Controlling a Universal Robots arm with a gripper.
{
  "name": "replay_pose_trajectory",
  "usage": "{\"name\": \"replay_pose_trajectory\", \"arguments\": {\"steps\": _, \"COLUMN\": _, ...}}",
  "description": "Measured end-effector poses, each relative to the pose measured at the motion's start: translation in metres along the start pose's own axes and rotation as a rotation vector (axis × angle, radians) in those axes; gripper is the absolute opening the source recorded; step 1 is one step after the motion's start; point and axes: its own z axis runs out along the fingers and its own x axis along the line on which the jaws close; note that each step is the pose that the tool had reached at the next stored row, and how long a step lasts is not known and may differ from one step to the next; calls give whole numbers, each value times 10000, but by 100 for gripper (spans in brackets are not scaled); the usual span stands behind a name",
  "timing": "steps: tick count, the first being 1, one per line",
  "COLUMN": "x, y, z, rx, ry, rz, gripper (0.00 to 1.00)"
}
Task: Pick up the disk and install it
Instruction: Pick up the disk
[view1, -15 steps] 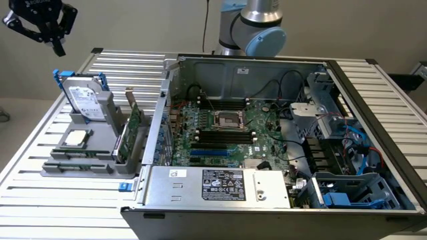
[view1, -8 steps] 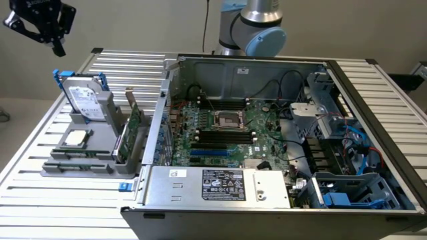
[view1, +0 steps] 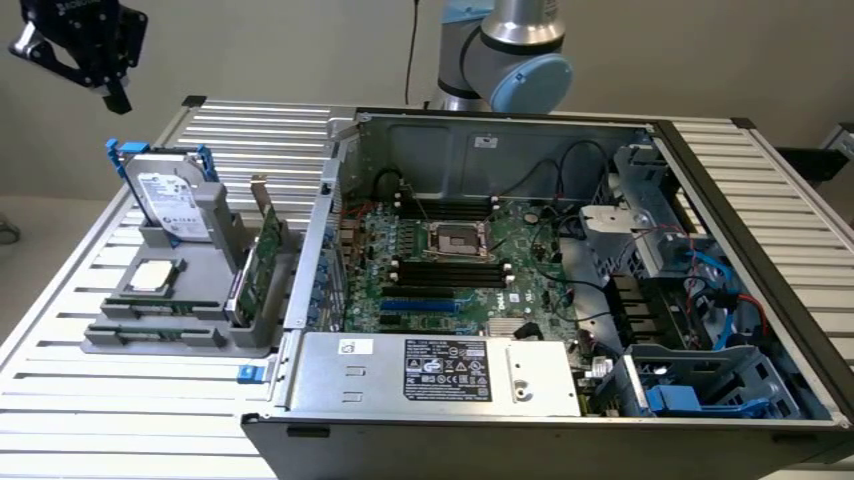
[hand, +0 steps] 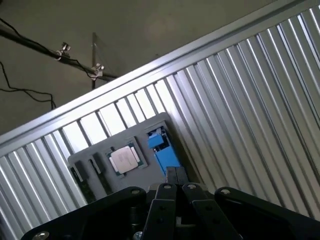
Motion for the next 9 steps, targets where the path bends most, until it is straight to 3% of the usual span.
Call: {"name": "replay_pose_trajectory", "arguments": {"steps": 9, "x": 0, "y": 0, "z": 3, "rx": 45, "ry": 69, "rz": -1633, "gripper": 11}}
